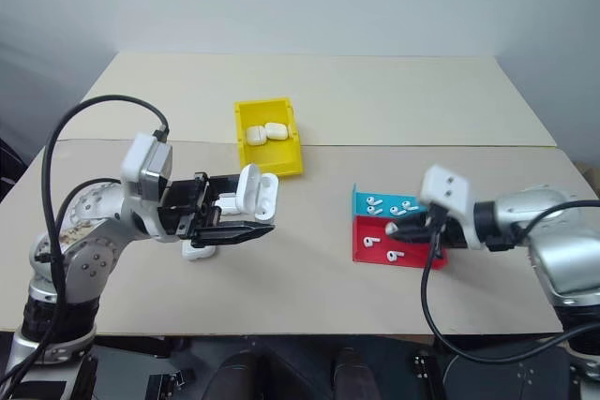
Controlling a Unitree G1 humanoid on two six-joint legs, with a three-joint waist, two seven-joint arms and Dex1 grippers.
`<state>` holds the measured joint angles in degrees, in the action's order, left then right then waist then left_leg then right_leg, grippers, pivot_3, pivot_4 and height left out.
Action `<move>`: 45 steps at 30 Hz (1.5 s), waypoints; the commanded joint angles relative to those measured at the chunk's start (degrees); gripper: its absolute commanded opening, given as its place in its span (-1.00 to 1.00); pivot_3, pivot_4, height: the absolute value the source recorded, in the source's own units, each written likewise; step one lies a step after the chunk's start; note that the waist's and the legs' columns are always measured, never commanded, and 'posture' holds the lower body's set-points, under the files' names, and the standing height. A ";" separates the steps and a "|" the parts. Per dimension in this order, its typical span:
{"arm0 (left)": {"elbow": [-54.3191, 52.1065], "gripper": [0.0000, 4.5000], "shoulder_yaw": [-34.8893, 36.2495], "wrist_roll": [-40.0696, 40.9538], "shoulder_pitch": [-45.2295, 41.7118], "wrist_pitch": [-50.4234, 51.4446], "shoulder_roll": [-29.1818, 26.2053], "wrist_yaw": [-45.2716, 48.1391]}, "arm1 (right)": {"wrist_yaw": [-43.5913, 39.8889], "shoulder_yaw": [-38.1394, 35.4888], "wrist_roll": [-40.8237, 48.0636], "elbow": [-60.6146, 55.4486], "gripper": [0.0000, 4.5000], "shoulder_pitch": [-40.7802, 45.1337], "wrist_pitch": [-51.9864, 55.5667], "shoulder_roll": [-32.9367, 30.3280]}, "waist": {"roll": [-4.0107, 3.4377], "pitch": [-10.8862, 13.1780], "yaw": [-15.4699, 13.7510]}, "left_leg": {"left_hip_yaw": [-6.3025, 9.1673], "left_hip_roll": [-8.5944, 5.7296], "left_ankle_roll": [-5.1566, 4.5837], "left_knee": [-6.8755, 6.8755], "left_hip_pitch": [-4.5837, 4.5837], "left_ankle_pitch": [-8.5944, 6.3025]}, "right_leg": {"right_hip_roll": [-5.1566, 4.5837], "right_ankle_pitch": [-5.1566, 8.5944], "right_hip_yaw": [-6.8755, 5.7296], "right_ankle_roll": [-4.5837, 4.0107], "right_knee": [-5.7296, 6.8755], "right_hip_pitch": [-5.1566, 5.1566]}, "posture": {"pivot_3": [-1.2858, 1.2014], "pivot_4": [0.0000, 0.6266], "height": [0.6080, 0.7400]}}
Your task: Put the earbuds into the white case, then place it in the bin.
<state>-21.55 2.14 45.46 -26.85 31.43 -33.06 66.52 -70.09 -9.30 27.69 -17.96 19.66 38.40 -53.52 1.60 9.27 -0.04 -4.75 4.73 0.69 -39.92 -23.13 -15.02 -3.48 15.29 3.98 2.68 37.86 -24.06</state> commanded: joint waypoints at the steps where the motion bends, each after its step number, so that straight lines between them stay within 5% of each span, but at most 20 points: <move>1: 1.67 0.23 -0.60 1.12 -3.11 -0.22 0.58 1.09 | 9.80 -11.26 16.33 -5.17 -0.73 4.18 6.97 7.75 | 0.00 0.00 0.04 | 0.00 0.00 0.00 -0.01 0.02 0.00 | 0.00 0.00 0.01 0.00 0.00 0.02 | 0.03 -0.52 1.00; 7: 5.33 0.23 -1.57 1.01 -6.71 0.76 1.22 1.73 | 26.33 -14.74 33.46 -8.94 -0.73 11.03 9.76 19.74 | 0.01 -0.01 0.17 | 0.00 0.00 0.01 0.06 -0.03 0.01 | 0.01 -0.01 0.01 -0.01 0.01 -0.06 | 0.03 -0.52 1.00; 16: 6.53 0.23 -2.82 1.07 -10.31 5.09 3.47 -1.87 | 34.45 -2.27 30.62 -14.46 -0.73 12.70 5.41 28.81 | -0.01 -0.02 0.51 | 0.00 0.00 0.01 0.07 -0.12 0.00 | 0.00 -0.01 0.00 -0.01 -0.06 -0.11 | 0.03 -0.52 1.00; 41: 4.86 0.23 -1.89 1.40 -9.42 5.39 4.39 -3.20 | 31.32 5.09 22.14 -14.19 -0.73 8.72 -1.73 25.01 | -0.01 -0.02 0.76 | 0.00 0.01 0.00 0.10 -0.11 0.00 | 0.00 -0.01 0.00 -0.01 -0.10 -0.12 | 0.03 -0.52 1.00; 45: 4.67 0.23 -1.78 1.33 -9.20 5.14 4.68 -3.73 | 29.26 5.51 22.49 -13.63 -0.15 9.14 -2.09 24.67 | -0.01 -0.02 0.72 | 0.00 0.00 0.00 0.10 -0.12 0.00 | 0.00 -0.01 0.00 -0.01 -0.12 -0.12 | 0.03 -0.52 1.00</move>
<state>-14.33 -1.17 45.33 -35.41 37.70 -28.85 63.20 -39.48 -4.43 49.90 -30.93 28.56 36.98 -28.38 1.59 9.26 0.69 -4.75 4.74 0.69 -39.83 -23.25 -15.02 -3.48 15.28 3.97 2.68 37.74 -24.17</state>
